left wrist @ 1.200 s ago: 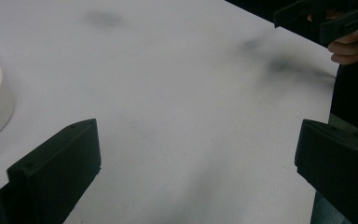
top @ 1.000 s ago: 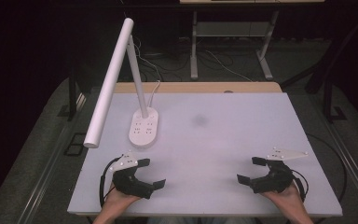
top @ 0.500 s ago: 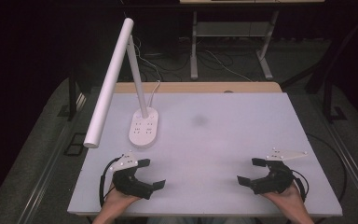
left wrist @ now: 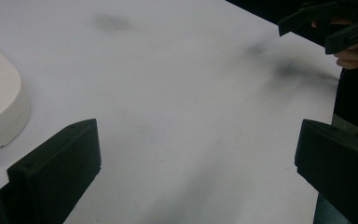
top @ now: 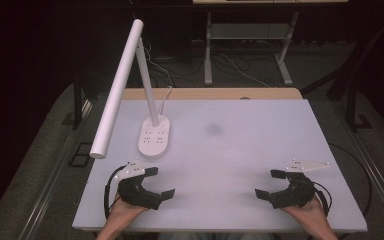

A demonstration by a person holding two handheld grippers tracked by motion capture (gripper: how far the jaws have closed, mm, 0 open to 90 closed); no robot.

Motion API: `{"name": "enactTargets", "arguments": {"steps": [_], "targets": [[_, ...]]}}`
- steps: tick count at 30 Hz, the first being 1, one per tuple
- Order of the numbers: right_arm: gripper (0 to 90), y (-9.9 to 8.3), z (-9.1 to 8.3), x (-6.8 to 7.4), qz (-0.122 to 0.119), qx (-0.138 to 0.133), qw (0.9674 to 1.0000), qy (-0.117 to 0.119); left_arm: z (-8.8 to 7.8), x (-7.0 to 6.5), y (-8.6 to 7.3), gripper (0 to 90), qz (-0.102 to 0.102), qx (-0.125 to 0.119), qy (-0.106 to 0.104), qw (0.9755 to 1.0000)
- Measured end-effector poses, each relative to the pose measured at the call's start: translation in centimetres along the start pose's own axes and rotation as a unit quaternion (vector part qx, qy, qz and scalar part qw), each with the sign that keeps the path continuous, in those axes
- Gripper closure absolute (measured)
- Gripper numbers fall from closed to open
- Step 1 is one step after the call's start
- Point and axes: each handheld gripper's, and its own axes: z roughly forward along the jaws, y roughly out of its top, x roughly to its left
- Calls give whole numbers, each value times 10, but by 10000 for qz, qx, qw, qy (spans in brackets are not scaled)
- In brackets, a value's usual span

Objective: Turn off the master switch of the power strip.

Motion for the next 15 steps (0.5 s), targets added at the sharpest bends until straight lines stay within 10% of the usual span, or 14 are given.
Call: {"name": "enactTargets", "arguments": {"steps": [15], "targets": [[0, -1, -1, 0, 12, 38, 10000, -33, -7, 6, 16, 0, -24, 52, 90, 9999]]}}
